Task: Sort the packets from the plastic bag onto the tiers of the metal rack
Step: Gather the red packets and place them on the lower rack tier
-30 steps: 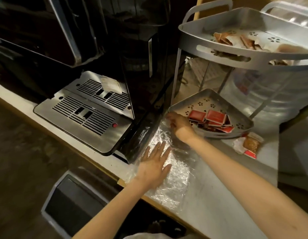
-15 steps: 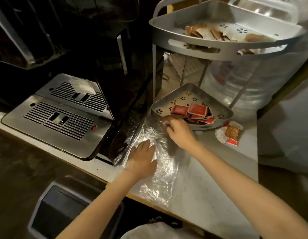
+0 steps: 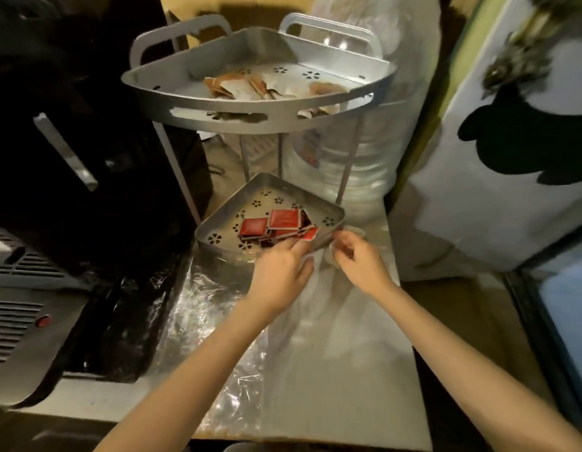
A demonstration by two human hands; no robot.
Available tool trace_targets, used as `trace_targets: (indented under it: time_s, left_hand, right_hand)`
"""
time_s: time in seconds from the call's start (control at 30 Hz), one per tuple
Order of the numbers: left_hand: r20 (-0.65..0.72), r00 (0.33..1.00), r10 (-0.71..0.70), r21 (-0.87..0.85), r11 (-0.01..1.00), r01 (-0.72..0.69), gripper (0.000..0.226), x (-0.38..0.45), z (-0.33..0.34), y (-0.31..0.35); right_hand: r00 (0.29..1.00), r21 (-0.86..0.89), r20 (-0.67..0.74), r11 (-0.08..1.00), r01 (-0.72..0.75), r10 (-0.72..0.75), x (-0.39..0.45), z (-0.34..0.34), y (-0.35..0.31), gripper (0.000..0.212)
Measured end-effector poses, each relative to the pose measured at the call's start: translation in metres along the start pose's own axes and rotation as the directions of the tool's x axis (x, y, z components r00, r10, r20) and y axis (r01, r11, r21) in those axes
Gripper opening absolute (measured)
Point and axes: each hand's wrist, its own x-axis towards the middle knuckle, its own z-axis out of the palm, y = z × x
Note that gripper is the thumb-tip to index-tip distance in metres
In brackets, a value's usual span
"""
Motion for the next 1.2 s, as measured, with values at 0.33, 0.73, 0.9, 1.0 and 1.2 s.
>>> trace_targets:
  time_s: [0.33,0.73,0.9,1.0,1.2]
  left_hand:
    - [0.346,0.936,-0.069,-0.033,0.996,0.086,0.058,0.033,0.087,0.020]
    - [0.248,0.950,-0.187,0.271,0.955,0.117,0.041,0.047,0.118,0.017]
    - [0.277,0.950,-0.145,0.322,0.945,0.051,0.024,0.061,0.108,0.024]
    - [0.319,0.938,-0.136,0.370,0.929,0.008,0.022,0.063,0.105,0.030]
    - [0.313,0.944,-0.099,0.461,0.885,-0.061,0.026,0.065,0.094,0.033]
  right_hand:
    - [0.986,-0.155,-0.001,0.974,-0.168,0.170,0.022,-0.028,0.056,0.072]
    - [0.988,-0.158,-0.088,0.977,-0.141,0.129,0.041,-0.014,0.073,0.051]
    - [0.982,-0.147,-0.125,0.976,-0.160,0.142,0.039,-0.015,0.075,0.038]
    - [0.983,-0.118,-0.070,0.977,-0.177,0.170,0.038,-0.016,0.075,0.031]
    - [0.979,-0.007,-0.019,0.980,-0.201,0.201,0.031,-0.031,0.067,0.013]
